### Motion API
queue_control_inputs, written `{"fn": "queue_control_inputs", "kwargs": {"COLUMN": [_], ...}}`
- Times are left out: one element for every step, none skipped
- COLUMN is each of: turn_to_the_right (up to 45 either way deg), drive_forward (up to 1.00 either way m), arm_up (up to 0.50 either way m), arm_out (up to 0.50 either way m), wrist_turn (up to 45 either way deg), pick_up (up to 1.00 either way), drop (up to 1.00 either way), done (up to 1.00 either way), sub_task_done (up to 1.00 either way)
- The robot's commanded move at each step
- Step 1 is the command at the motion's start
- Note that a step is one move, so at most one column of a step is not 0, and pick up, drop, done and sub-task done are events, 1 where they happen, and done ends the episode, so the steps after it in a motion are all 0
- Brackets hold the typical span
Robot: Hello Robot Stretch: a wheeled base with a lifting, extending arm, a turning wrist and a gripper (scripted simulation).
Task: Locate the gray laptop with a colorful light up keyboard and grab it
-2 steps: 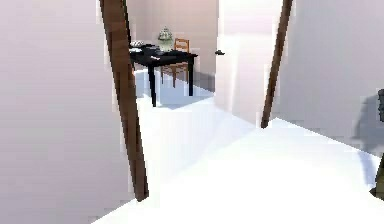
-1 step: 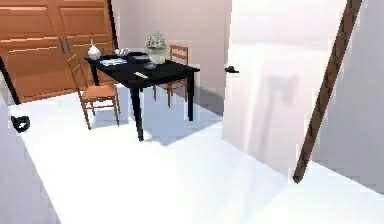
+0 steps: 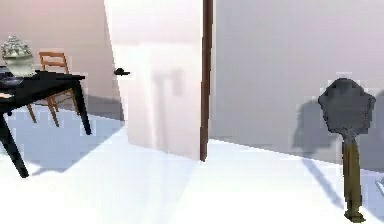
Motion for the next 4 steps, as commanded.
{"fn": "queue_control_inputs", "kwargs": {"turn_to_the_right": [0.0, -45.0, -21.0, 0.0], "drive_forward": [0.5, 0.0, 0.0, 0.9], "arm_up": [0.0, 0.0, 0.0, 0.0], "arm_out": [0.0, 0.0, 0.0, 0.0], "wrist_turn": [0.0, 0.0, 0.0, 0.0], "pick_up": [0.0, 0.0, 0.0, 0.0], "drop": [0.0, 0.0, 0.0, 0.0], "done": [0.0, 0.0, 0.0, 0.0], "sub_task_done": [0.0, 0.0, 0.0, 0.0]}}
